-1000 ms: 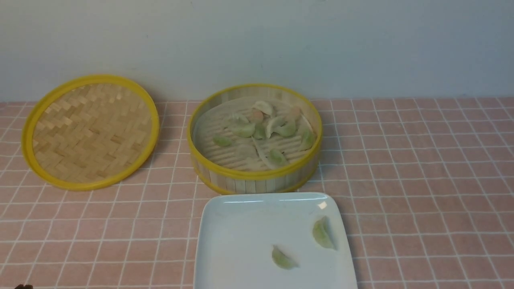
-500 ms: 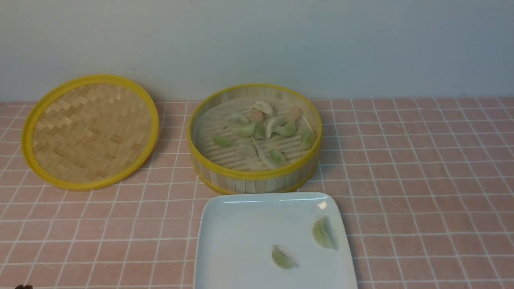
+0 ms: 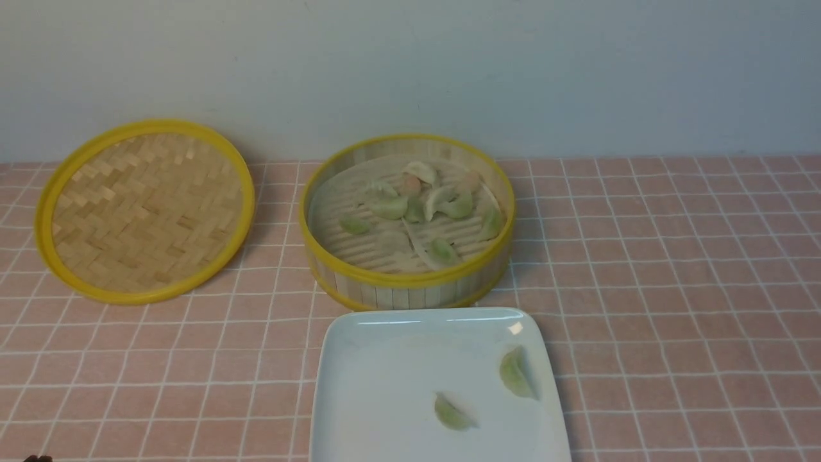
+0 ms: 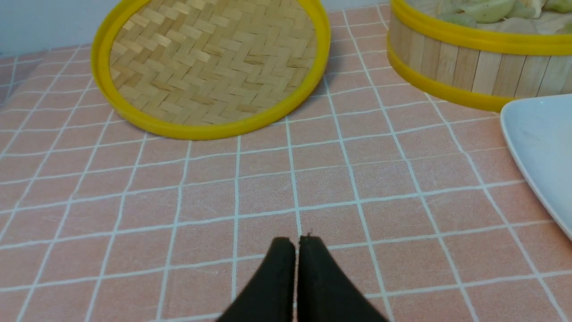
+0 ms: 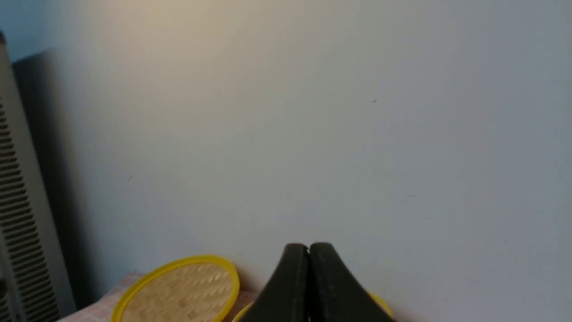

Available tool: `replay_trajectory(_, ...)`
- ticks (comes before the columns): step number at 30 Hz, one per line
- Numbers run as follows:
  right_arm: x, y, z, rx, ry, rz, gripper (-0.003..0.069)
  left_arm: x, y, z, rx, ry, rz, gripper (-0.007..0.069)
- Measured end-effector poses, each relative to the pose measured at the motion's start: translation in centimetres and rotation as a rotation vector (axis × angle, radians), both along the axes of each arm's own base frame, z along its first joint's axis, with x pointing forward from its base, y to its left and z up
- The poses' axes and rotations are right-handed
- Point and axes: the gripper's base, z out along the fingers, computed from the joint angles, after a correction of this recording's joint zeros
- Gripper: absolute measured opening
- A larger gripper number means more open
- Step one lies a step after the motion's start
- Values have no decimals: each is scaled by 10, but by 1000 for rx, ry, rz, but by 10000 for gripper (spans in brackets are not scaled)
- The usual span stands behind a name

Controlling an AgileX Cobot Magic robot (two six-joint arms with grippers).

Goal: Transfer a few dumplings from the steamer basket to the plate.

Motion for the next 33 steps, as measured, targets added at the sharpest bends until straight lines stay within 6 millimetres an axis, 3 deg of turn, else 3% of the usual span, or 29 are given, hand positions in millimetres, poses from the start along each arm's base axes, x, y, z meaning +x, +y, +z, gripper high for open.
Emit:
replay_trajectory(7, -4, 7, -1, -71, -30, 71, -10, 0, 0, 0, 0, 0, 0, -6)
replay_trajectory(12, -1, 8, -7, -107, -27, 22, -10, 0, 0, 0, 0, 1, 0, -6)
replay_trajectory(17, 17, 10, -43, -159, 94, -239, -10, 0, 0, 0, -3, 1, 1, -6)
replay_trajectory(19, 25, 9, -65, -179, 168, -344, -10, 0, 0, 0, -3, 1, 1, -6)
replay_trajectory(21, 36, 4, -101, -201, 290, -471, -10, 0, 0, 0, -3, 1, 1, -6)
replay_trajectory(22, 36, 4, -104, -203, 299, -479, -10, 0, 0, 0, -3, 1, 1, -6)
replay_trajectory(23, 40, 2, -125, -212, 366, -524, -10, 0, 0, 0, -3, 1, 1, -6)
replay_trajectory(24, 40, 1, -128, -213, 375, -530, -10, 0, 0, 0, -3, 1, 1, -6)
replay_trajectory(25, 41, -1, -146, -224, 449, -558, -10, 0, 0, 0, -3, 3, 1, -6)
replay_trajectory(33, 42, 0, -147, -169, 441, -562, -10, 0, 0, 0, -3, 3, 1, -6)
